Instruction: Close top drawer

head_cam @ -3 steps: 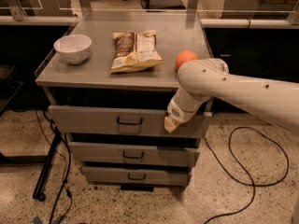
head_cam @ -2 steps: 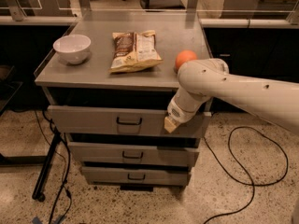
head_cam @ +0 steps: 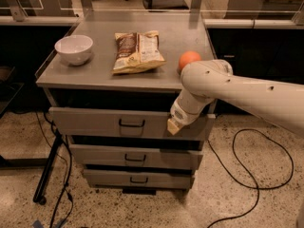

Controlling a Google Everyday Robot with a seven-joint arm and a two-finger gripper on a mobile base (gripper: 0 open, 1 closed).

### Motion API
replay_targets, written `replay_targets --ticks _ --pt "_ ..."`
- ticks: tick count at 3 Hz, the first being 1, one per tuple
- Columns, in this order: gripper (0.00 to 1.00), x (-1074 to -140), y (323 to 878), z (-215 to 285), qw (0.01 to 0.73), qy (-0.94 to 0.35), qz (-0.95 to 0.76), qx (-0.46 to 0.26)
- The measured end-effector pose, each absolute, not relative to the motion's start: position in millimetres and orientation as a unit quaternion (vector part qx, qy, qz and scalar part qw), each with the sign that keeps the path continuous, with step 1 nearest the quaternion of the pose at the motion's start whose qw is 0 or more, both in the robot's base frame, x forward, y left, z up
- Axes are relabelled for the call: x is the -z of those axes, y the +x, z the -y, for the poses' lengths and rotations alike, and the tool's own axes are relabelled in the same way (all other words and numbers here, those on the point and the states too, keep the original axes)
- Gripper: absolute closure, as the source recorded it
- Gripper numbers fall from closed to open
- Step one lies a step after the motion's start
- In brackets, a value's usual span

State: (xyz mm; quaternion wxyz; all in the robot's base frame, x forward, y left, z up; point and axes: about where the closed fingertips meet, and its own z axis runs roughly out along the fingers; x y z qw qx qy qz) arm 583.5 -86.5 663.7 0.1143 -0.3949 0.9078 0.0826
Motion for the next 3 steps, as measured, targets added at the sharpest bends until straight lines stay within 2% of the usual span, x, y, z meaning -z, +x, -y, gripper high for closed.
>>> replay_targets --ticks 1,2,3 --pt "0.12 -663.6 583.5 86.5 0.114 -0.395 -0.908 -0.083" --pt "0.00 -663.6 583.5 86.5 0.114 -0.395 -0.908 -0.083" --pt "0.00 -663.6 583.5 86.5 0.114 -0.395 -0.908 -0.083"
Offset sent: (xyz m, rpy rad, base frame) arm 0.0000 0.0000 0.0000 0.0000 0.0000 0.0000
